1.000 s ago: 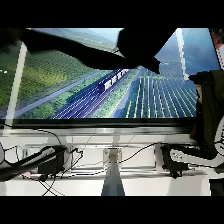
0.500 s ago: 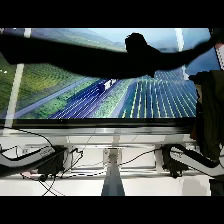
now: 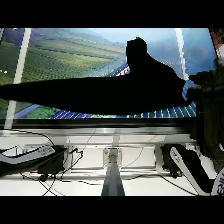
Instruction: Fold the clothes and pants, and hang the long-sleeved shirts on hangers.
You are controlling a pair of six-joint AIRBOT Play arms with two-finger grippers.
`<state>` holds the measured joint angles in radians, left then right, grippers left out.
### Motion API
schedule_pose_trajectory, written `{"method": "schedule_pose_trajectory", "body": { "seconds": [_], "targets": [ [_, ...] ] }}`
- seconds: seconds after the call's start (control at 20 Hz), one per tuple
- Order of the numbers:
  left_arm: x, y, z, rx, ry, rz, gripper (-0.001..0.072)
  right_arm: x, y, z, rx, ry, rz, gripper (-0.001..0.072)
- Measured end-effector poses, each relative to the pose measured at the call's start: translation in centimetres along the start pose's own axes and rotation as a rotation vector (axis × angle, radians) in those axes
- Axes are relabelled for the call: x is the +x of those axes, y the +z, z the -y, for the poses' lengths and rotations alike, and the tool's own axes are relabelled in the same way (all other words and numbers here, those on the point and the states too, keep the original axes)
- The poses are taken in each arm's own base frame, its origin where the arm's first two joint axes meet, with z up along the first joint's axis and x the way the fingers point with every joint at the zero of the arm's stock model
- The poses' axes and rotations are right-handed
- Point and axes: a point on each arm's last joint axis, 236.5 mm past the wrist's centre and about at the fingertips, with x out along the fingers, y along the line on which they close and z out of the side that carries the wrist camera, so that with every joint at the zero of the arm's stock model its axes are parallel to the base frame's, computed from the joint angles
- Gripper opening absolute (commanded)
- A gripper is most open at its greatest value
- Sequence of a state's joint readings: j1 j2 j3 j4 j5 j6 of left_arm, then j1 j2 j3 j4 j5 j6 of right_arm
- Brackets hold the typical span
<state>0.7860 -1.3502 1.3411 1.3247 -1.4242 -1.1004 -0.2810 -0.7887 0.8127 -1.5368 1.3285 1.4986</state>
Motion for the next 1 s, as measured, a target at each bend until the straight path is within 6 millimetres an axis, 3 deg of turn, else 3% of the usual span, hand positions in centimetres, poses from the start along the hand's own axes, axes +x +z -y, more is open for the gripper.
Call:
{"method": "schedule_pose_trajectory", "body": {
  "seconds": [0.15,0.3,0.8,0.85,0.9,0.95,1.0],
  "targets": [
    [1.8,-3.9,-1.8,-0.053,0.009,-0.11,0.0008,1.9,-4.6,-0.2,0.001,0.005,-0.123,0.0015],
    [2.8,-7.0,-3.8,-0.062,0.066,-0.21,0.0008,2.7,-6.6,-0.3,0.001,0.008,-0.175,0.0015],
    [6.3,-11.3,-8.3,-0.04,0.165,-0.428,0.001,3.1,-7.8,-1.2,0.011,0.046,-0.208,0.0016],
    [6.7,-11.6,-8.6,-0.037,0.17,-0.444,0.0075,3.1,-7.8,-1.3,0.013,0.052,-0.207,0.0017],
    [7.0,-11.8,-8.9,-0.034,0.173,-0.456,0.0353,3.1,-7.8,-1.5,0.016,0.059,-0.207,0.0086],
    [7.2,-11.9,-9.0,-0.032,0.175,-0.465,0.0649,3.0,-7.7,-1.8,0.02,0.07,-0.205,0.0382],
    [7.3,-12.0,-9.1,-0.032,0.175,-0.47,0.0706,3.0,-7.7,-2.0,0.023,0.08,-0.204,0.0718]
  ]
}}
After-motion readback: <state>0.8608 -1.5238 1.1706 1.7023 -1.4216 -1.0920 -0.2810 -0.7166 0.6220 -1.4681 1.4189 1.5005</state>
